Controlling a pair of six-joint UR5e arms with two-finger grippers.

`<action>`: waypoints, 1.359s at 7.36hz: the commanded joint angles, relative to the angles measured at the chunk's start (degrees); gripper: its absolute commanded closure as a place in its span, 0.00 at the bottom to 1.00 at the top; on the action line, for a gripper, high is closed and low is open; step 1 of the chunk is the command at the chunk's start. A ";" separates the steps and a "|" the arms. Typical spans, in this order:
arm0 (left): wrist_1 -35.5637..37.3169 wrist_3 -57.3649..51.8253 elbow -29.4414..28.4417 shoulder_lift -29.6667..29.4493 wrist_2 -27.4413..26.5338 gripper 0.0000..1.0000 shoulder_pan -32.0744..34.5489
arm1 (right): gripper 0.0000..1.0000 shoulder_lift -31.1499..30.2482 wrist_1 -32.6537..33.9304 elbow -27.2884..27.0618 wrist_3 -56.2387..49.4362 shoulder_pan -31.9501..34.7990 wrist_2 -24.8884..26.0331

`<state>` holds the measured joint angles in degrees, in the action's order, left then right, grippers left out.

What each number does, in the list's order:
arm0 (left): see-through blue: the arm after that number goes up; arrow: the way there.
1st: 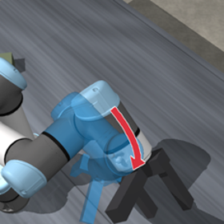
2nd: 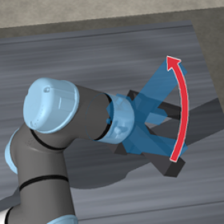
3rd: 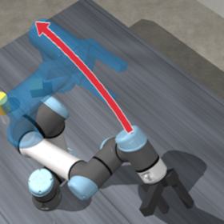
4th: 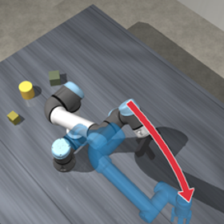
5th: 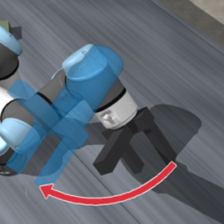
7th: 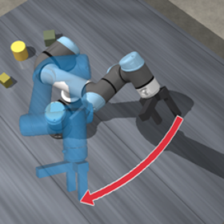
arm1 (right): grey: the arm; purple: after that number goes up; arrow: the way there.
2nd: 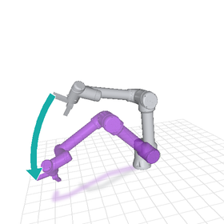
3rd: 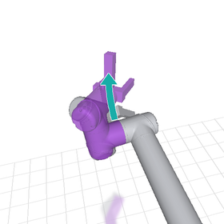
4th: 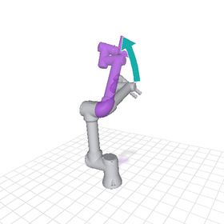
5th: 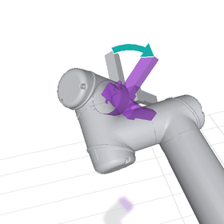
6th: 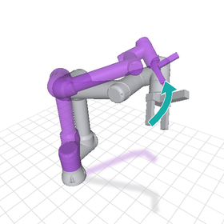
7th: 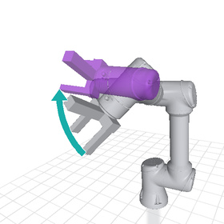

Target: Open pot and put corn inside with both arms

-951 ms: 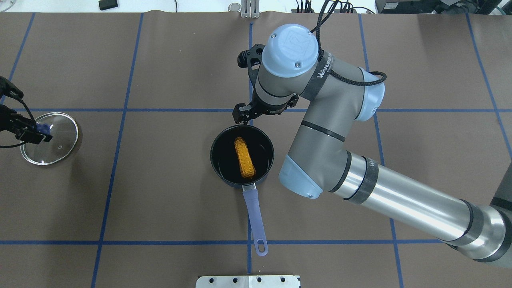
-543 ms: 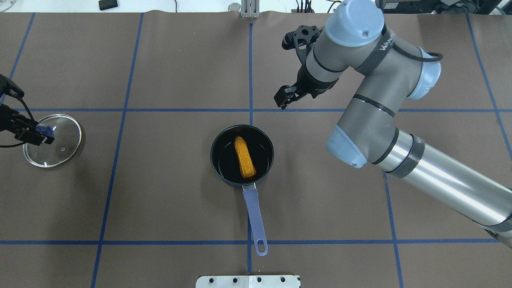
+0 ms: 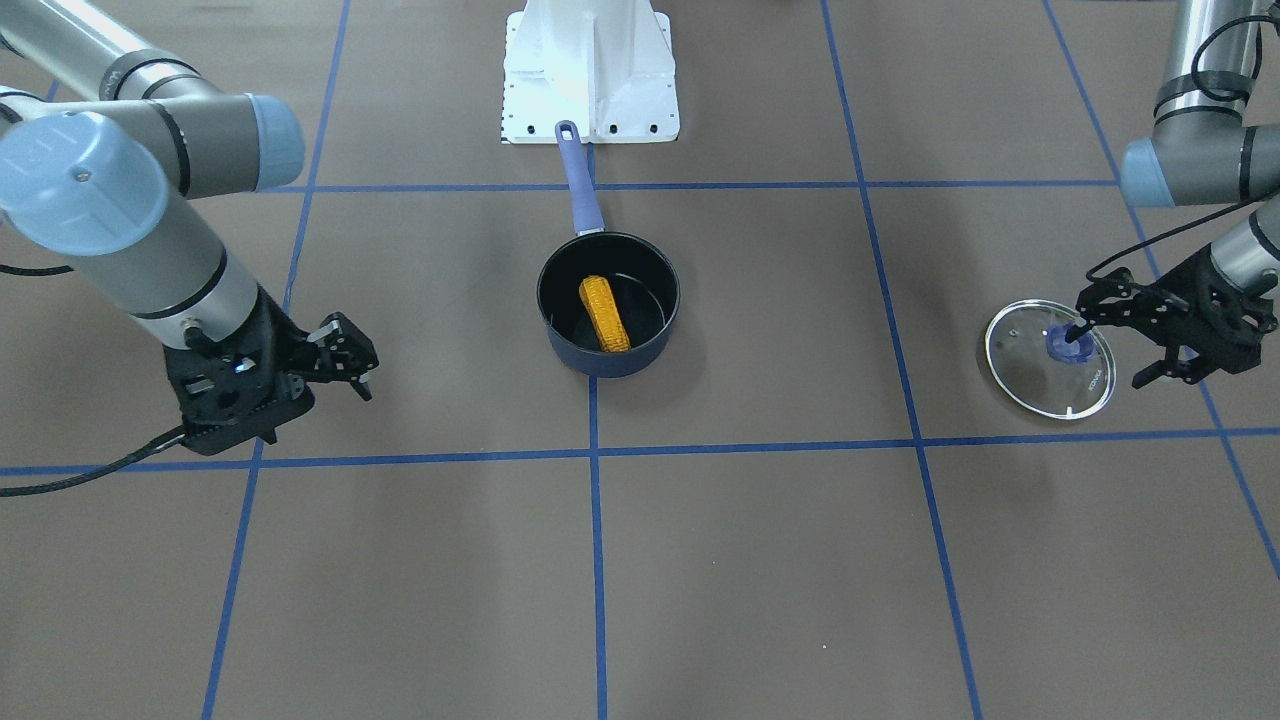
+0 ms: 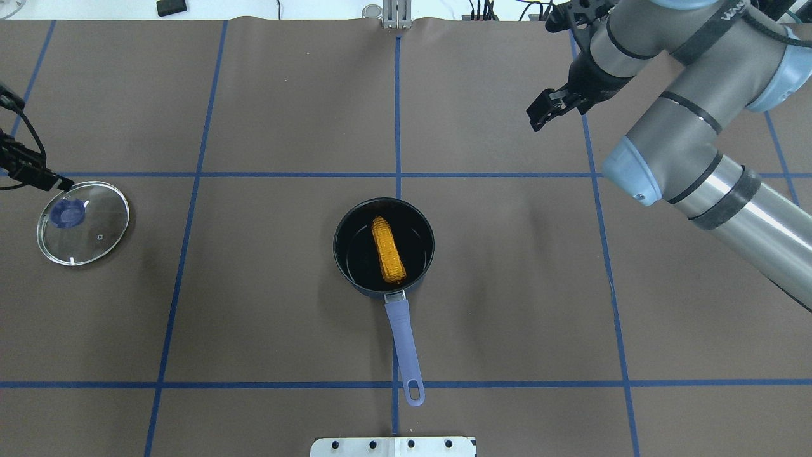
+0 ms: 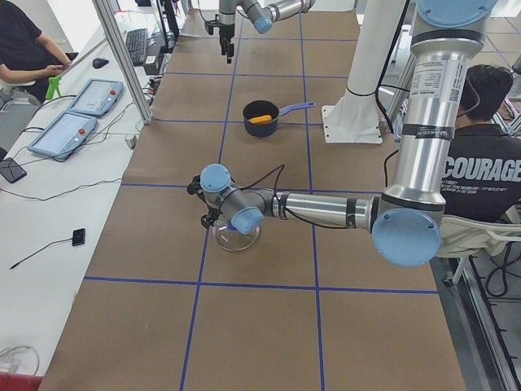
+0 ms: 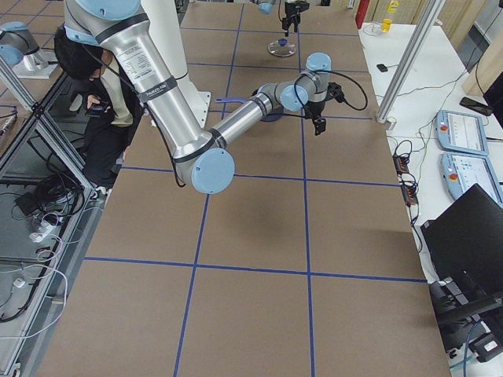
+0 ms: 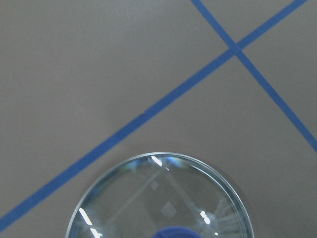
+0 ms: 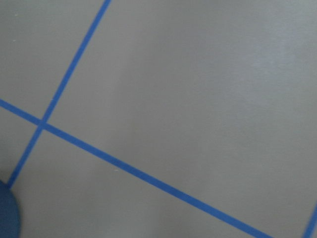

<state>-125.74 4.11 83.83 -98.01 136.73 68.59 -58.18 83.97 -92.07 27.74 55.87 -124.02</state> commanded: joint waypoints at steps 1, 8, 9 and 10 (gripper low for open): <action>14.58 -8.99 -0.07 -5.60 0.20 0.03 7.92 | 0.00 -2.19 -0.29 4.33 -4.93 6.42 -0.60; 24.57 -17.73 -2.18 -5.79 4.51 0.03 24.56 | 0.00 -12.21 -0.30 13.76 -25.89 29.81 -10.27; 24.23 -17.82 -1.92 -3.97 5.21 0.03 25.53 | 0.00 -14.31 -0.47 12.71 -25.55 30.61 -11.67; 23.87 -17.82 -1.05 -2.12 5.82 0.03 26.32 | 0.00 -16.76 -0.56 11.31 -25.46 32.79 -13.77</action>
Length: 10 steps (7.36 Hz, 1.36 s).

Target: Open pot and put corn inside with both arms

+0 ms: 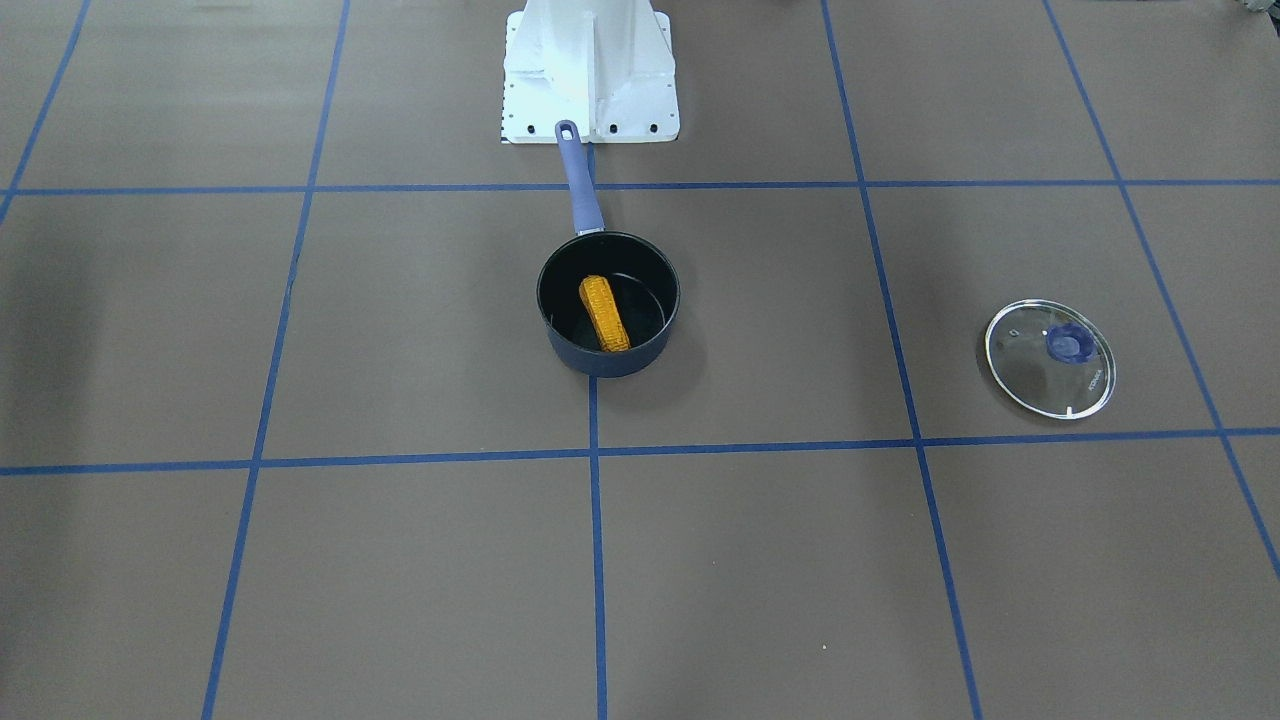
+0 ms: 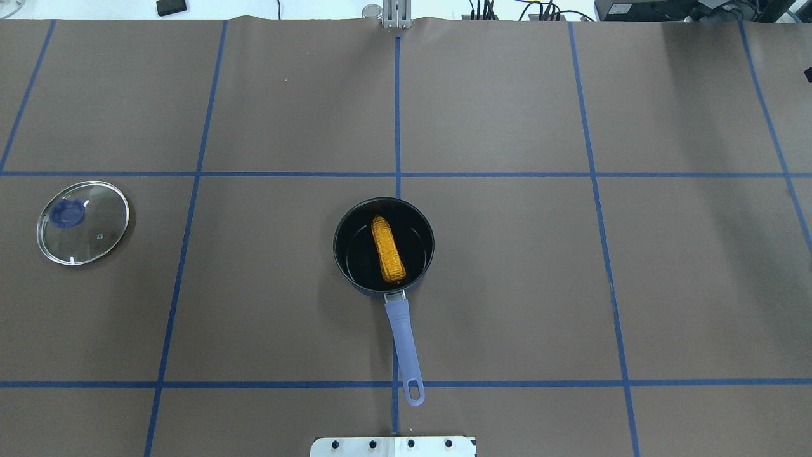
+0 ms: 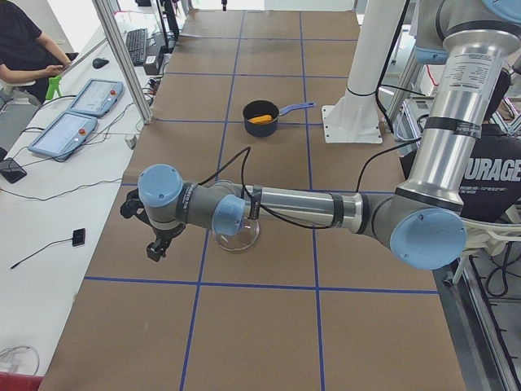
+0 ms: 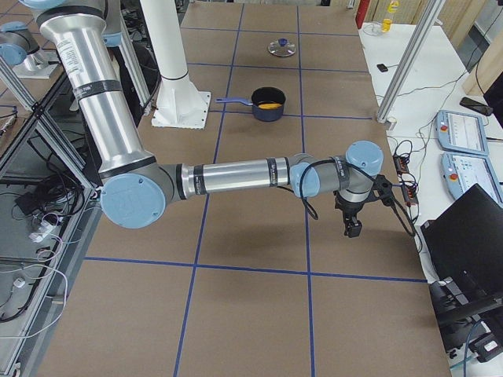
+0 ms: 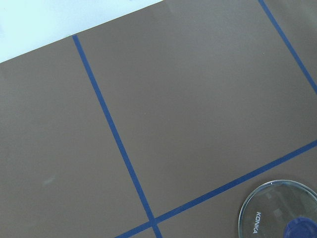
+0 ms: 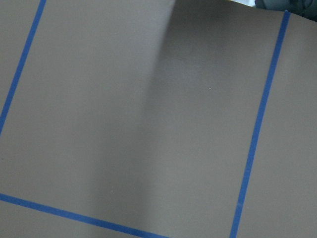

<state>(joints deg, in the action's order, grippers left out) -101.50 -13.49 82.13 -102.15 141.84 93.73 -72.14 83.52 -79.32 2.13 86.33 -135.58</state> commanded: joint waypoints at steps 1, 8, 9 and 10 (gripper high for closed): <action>0.42 0.30 2.92 2.82 1.24 0.03 1.54 | 0.00 -4.31 0.41 -4.50 0.68 2.96 -2.84; 0.69 2.42 4.88 4.15 1.07 0.02 1.37 | 0.00 -6.17 -0.29 -6.82 5.43 1.65 -0.82; 0.60 3.03 5.23 4.15 1.16 0.02 1.45 | 0.00 -6.17 -0.29 -6.99 5.52 1.65 -0.65; -0.10 3.82 6.19 6.15 1.25 0.02 1.46 | 0.00 -6.60 -0.29 -6.90 5.60 1.65 -0.65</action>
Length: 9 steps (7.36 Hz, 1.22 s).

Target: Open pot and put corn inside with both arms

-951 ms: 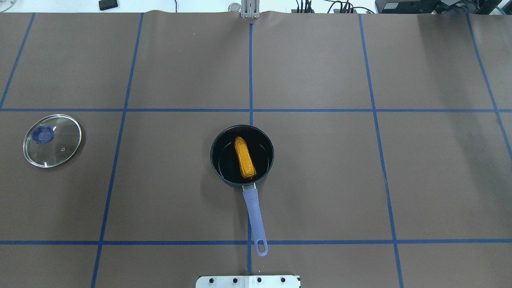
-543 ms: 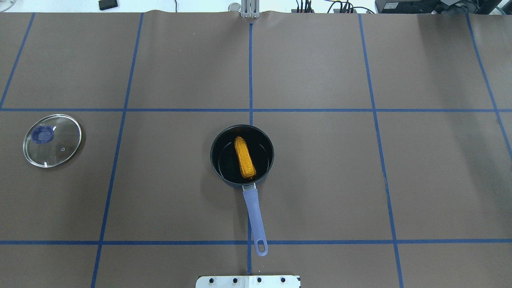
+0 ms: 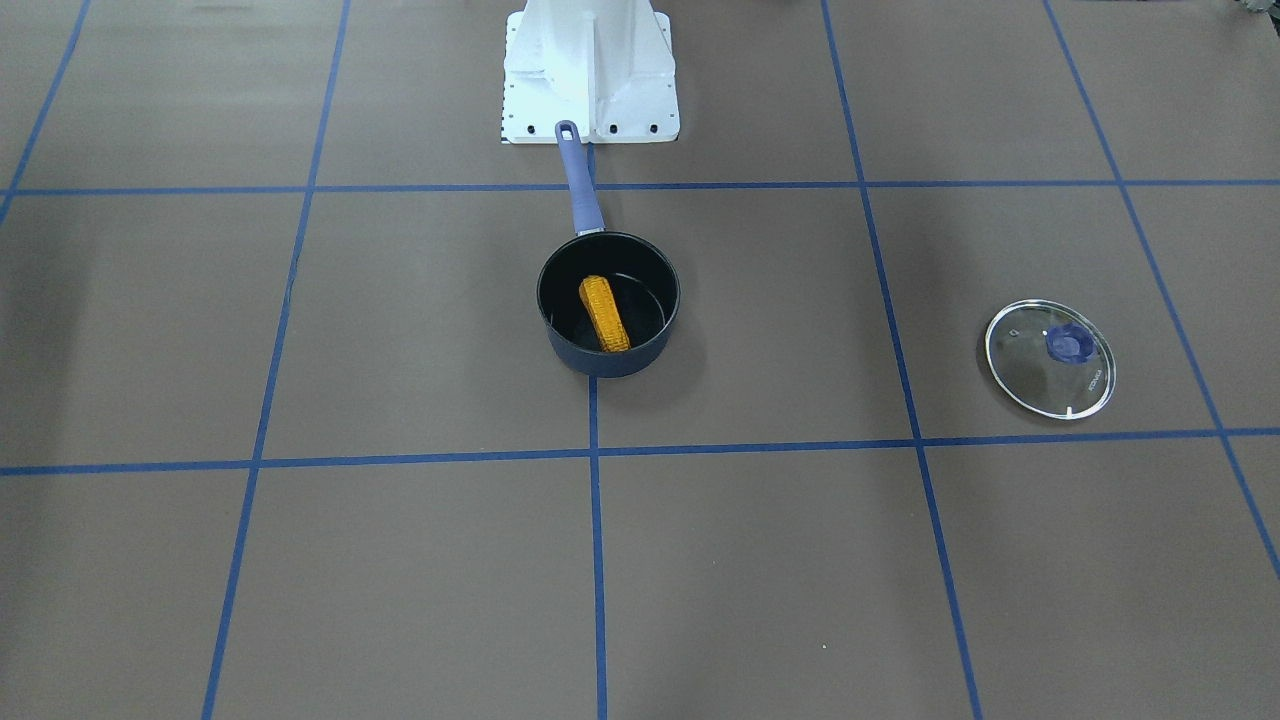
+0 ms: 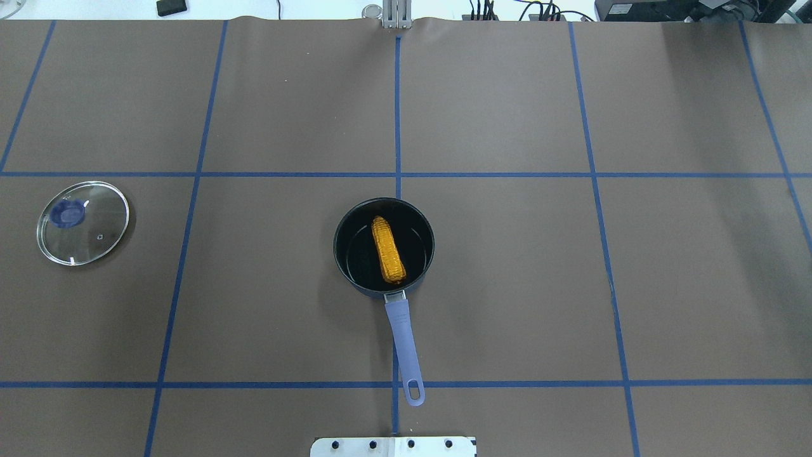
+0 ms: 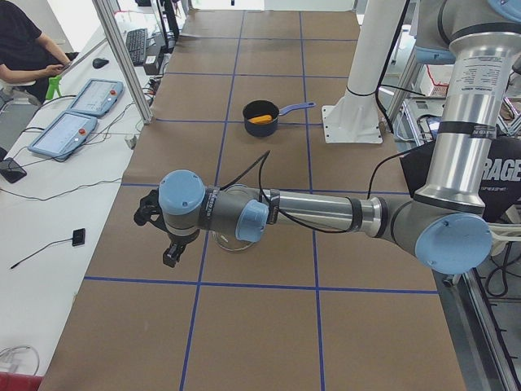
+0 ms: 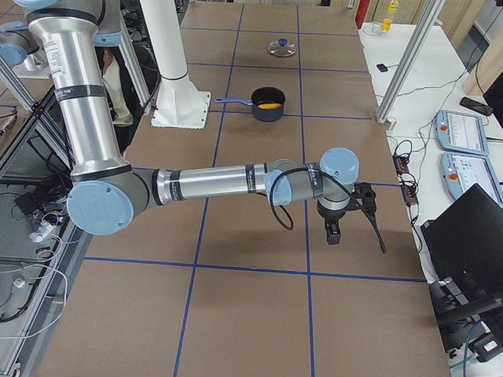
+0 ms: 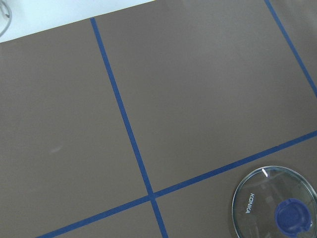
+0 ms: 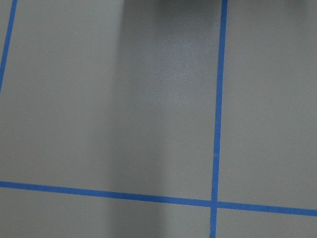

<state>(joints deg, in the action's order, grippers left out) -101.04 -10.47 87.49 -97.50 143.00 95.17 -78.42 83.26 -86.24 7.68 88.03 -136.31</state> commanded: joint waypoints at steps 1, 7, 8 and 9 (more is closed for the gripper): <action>-1.00 0.89 3.19 3.96 -0.26 0.02 0.02 | 0.00 -0.68 -0.03 -0.33 0.06 -0.05 0.08; -5.22 3.95 6.82 9.44 0.00 0.02 -0.24 | 0.00 -1.04 -0.03 -0.15 -0.03 -0.14 1.75; -5.13 4.40 5.51 7.60 -0.09 0.02 -0.24 | 0.00 -1.12 -0.03 0.19 -0.03 -0.14 1.75; -5.31 4.41 5.41 7.58 -0.09 0.02 -0.24 | 0.00 -1.38 -0.03 0.28 -0.03 -0.14 1.75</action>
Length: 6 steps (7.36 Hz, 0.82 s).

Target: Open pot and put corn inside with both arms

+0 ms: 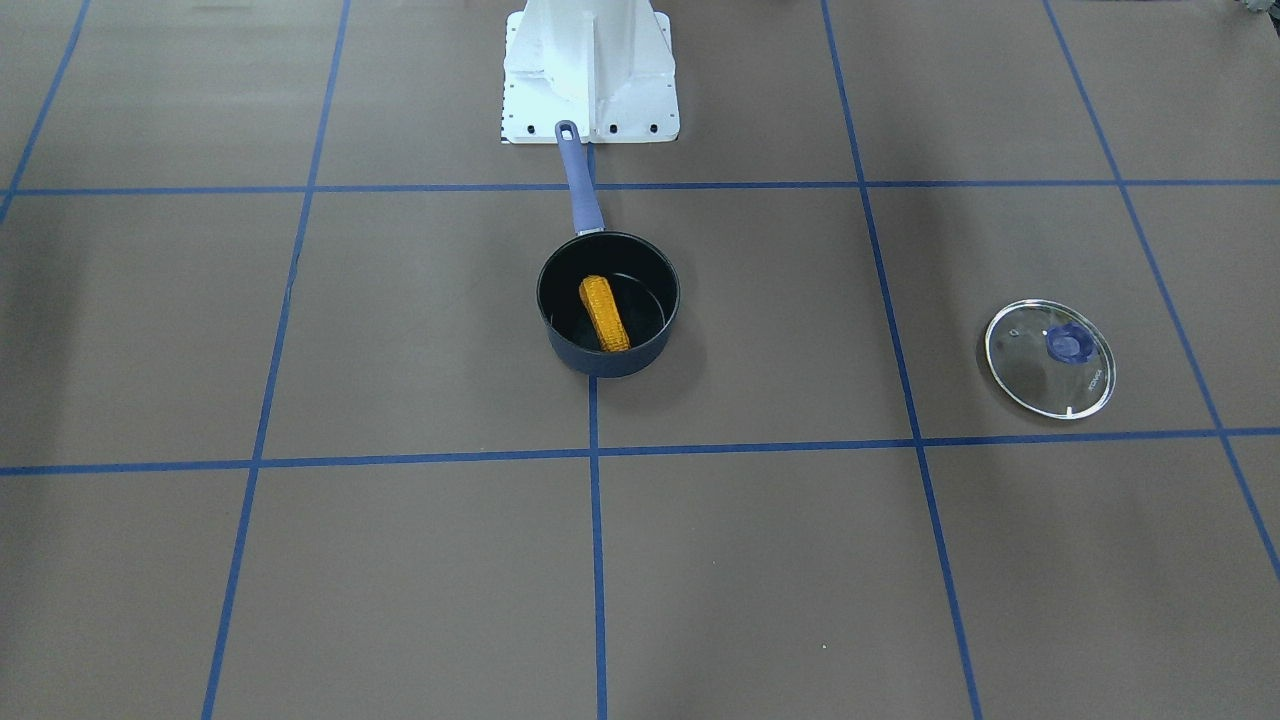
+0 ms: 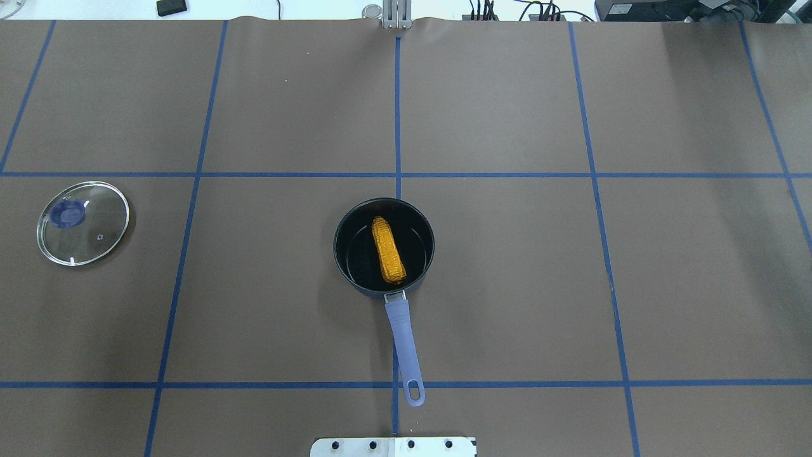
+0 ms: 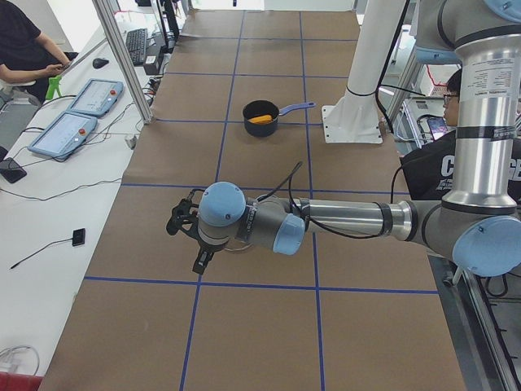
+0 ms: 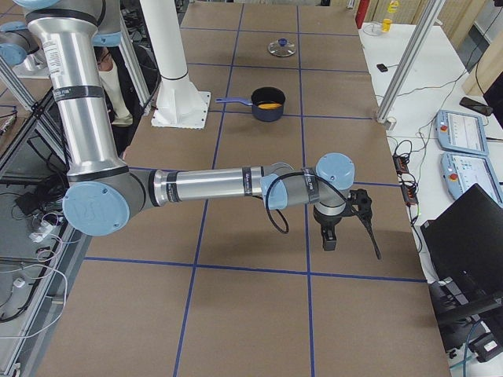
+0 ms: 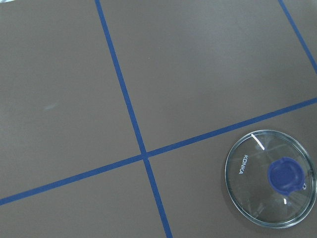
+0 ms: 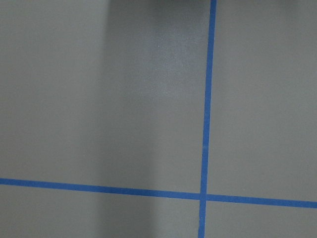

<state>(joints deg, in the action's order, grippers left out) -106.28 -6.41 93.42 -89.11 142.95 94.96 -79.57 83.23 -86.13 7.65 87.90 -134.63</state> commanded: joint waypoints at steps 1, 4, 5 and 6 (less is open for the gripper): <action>-0.06 0.52 -0.52 -1.07 -0.04 0.02 -0.03 | 0.00 -2.15 -1.04 -0.61 0.08 0.00 -0.11; -0.06 1.66 -0.61 -2.04 0.04 0.02 -0.21 | 0.00 -5.32 -2.80 -0.45 0.09 0.00 -0.02; -0.06 1.75 -0.61 -2.12 -0.04 0.02 -0.21 | 0.00 -5.42 -4.47 -0.61 0.61 0.00 -0.54; 0.02 1.75 -0.52 -2.39 0.04 0.02 -0.21 | 0.00 -6.37 -4.48 -1.49 0.87 0.00 -0.81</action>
<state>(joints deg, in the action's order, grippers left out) -106.30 -4.74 92.85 -91.24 142.96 94.77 -84.99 79.44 -87.04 8.15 87.89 -135.06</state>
